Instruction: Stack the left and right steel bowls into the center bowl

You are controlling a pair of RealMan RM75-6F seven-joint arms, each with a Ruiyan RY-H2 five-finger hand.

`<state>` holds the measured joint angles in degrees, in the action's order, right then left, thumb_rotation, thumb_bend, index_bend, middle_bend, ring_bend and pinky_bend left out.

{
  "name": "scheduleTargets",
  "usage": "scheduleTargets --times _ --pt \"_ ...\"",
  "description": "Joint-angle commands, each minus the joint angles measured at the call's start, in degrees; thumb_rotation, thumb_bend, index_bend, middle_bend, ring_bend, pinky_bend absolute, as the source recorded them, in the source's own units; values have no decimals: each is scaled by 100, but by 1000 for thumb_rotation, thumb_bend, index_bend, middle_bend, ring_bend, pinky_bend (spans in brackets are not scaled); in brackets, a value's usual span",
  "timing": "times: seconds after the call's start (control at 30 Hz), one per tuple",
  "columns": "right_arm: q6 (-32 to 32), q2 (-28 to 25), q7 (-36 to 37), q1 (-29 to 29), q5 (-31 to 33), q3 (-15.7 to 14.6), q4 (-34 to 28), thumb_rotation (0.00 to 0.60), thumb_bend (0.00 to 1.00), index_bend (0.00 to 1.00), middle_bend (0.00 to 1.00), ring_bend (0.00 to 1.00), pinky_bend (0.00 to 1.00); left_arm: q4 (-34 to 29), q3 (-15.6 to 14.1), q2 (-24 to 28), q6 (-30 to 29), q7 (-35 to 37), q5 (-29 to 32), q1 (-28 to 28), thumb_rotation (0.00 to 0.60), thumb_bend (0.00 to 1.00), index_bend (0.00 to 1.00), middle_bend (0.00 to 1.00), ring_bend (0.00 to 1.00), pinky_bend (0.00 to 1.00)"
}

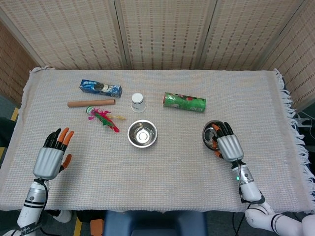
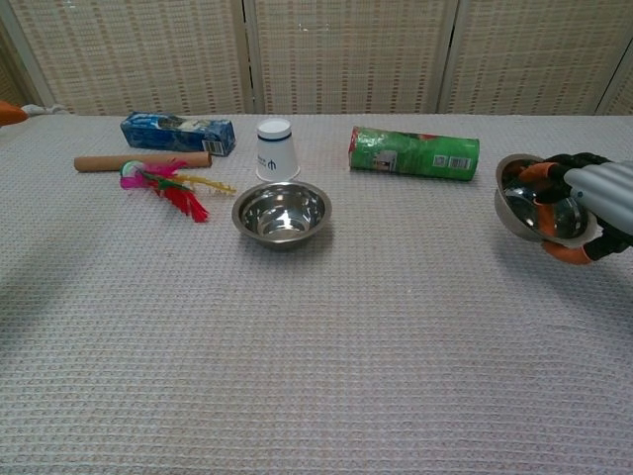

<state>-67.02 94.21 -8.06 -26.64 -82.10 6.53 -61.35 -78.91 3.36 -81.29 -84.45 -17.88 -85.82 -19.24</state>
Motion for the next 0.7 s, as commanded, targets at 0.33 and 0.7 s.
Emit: scheduleTargets --times 0.33,0.7 --pt "474 -56 -354 -1031 -388 429 -990 600 391 741 135 0 24 7 124 22 -101 103 56 124 600 405 0 0 0 131" --pt "1623 1106 -401 -2384 4 940 -220 600 391 717 135 0 24 -170 282 244 -254 120 152 263 600 405 0 0 0 131"
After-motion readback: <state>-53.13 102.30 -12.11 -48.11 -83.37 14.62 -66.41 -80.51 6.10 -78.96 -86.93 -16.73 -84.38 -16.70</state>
